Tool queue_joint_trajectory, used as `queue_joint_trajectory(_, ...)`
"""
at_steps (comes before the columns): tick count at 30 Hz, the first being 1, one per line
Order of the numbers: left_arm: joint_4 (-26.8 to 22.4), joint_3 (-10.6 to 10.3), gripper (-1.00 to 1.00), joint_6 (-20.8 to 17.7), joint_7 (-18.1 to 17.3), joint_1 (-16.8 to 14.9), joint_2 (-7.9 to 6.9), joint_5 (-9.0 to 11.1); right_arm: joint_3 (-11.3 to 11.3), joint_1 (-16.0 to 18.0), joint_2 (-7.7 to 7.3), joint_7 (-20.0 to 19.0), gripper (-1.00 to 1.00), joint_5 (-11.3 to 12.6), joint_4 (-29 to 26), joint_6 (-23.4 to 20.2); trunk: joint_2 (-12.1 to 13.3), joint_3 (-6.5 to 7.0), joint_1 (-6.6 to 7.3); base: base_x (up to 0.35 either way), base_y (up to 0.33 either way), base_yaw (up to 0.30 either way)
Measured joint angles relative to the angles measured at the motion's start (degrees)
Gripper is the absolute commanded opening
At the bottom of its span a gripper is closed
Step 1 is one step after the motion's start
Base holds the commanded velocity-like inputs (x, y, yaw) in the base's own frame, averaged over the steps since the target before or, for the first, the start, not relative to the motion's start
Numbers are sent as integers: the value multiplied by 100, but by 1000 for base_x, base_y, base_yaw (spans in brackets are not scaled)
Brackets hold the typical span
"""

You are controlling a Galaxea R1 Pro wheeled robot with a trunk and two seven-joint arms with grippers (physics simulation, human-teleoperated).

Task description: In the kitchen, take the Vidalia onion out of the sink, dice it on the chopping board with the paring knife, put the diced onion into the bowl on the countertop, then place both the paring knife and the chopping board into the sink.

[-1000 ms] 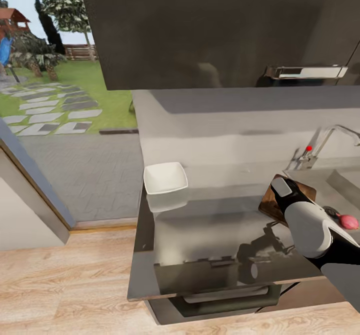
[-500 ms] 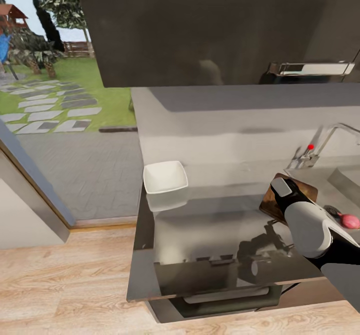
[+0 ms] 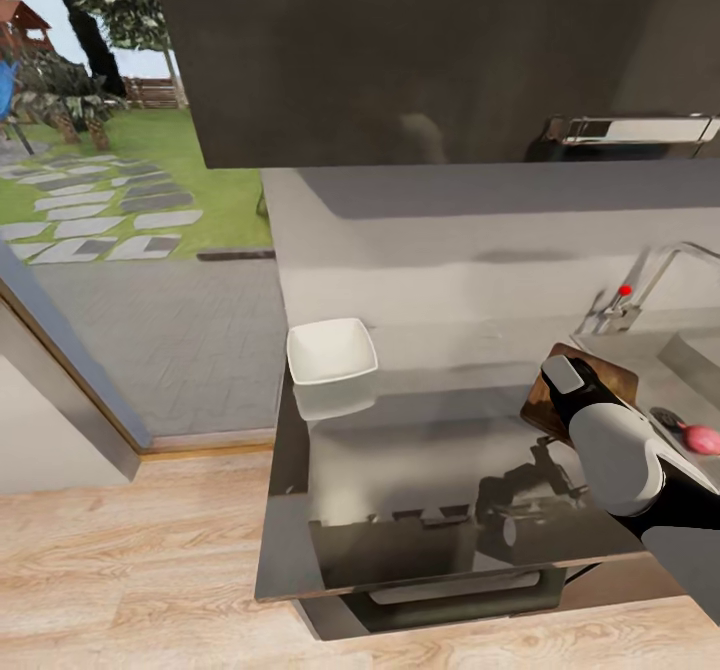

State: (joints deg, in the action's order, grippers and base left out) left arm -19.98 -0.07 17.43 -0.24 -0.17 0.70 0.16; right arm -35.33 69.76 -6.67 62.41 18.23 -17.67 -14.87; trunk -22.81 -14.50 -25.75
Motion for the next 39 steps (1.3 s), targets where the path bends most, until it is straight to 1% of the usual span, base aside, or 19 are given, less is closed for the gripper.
queue_joint_trajectory(28,4,-1,100,0,0,-2,0,1,14,3,-1,-10,100,10,-3,15,-2,-139,1,0,0,0)
queue_joint_trajectory(39,3,0,100,0,-5,1,0,5,69,4,16,-165,100,-57,43,41,-2,-146,1,0,0,0)
